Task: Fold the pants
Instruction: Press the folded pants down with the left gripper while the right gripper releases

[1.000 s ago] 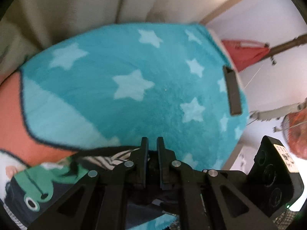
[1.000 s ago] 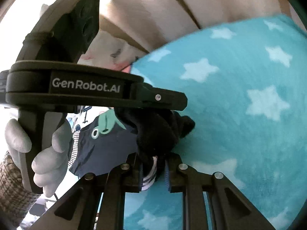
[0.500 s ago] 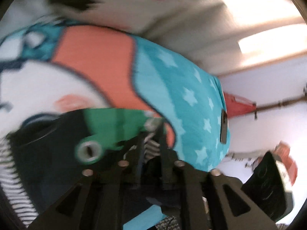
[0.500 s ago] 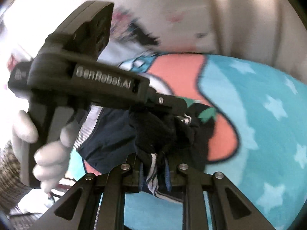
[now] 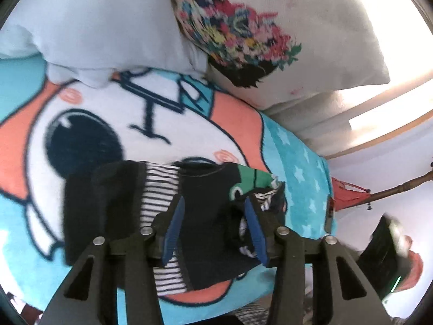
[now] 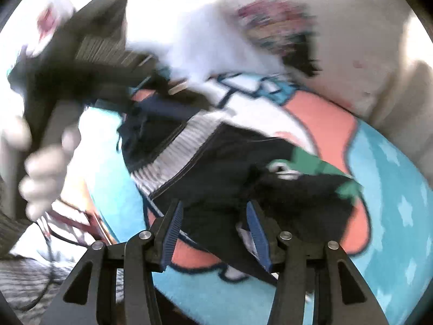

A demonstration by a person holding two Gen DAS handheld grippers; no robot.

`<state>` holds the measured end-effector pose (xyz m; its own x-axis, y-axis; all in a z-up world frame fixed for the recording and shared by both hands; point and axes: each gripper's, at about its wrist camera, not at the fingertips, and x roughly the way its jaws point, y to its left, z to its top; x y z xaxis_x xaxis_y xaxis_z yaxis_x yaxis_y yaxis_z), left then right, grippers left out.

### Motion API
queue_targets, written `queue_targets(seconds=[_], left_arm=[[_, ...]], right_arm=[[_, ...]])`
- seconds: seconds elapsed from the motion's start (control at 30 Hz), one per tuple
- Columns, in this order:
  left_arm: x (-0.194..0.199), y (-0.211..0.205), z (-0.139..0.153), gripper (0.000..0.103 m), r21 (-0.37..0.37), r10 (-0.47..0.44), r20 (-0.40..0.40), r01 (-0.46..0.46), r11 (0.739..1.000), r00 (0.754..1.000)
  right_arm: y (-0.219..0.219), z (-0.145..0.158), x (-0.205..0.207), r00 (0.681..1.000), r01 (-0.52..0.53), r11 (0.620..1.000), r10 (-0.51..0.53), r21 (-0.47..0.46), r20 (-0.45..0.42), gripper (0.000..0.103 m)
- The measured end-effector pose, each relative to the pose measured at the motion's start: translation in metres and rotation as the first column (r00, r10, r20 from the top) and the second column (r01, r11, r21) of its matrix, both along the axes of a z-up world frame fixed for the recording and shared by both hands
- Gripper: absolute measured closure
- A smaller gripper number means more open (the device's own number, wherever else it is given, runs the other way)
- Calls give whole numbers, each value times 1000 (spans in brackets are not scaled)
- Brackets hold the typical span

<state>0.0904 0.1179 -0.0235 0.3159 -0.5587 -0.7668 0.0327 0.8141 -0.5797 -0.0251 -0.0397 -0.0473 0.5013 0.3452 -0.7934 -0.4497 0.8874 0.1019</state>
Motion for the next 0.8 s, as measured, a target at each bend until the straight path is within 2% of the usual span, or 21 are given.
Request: queue_targets(seconds=[0.07,0.1,0.13,0.2,0.23,0.37,0.47,0.53,0.6,0.63,0.73,0.8], left_arm=[[-3,7,3,57,24,-2,10,1,1000,1000],[-3,7,3,57,34,-5,13,5,999,1000],[-4,8,3,57,40,-10,16,9,999,1000],[-4,9,1,57,40,-17,9,16,999,1000],[-3,8,-2,57,40,-20,2,20,999,1000],[-6,2,-6,57,58,-38,-12,38,998,999],[-9,-4,-7,57,80,-52,-13,53,995,999],[-12,-5,-8,57,91,-59,-14,60,994,998],[-15,-4,-8,57,99,-60,-14,61,993,998],[-17,-2,-8,57,99,-57,-12,58,993,998],[-19,-1,-5,57,91,-59,-3,59,994,998],[-20,-3,-1,57,95,-65,10,64,993,998]], right_arm=[[-38,15,4,990,140,988,-140,70,-6,56],[-51,17,9,981,195,977,-195,82,-11,70],[-66,18,15,968,252,964,-251,82,-25,77],[-78,18,24,947,321,945,-319,64,-38,78],[-81,14,31,942,335,938,-331,87,-55,78],[-60,-8,63,944,318,939,-301,129,-134,78],[-28,-38,88,940,298,950,-275,96,-201,77],[-21,-58,99,929,310,947,-283,85,-238,74],[-25,-58,99,924,322,940,-286,114,-254,71],[-32,-51,97,921,329,930,-278,162,-272,71],[-60,-22,81,922,368,891,-310,267,-233,71],[-72,-12,75,913,397,878,-348,267,-213,71]])
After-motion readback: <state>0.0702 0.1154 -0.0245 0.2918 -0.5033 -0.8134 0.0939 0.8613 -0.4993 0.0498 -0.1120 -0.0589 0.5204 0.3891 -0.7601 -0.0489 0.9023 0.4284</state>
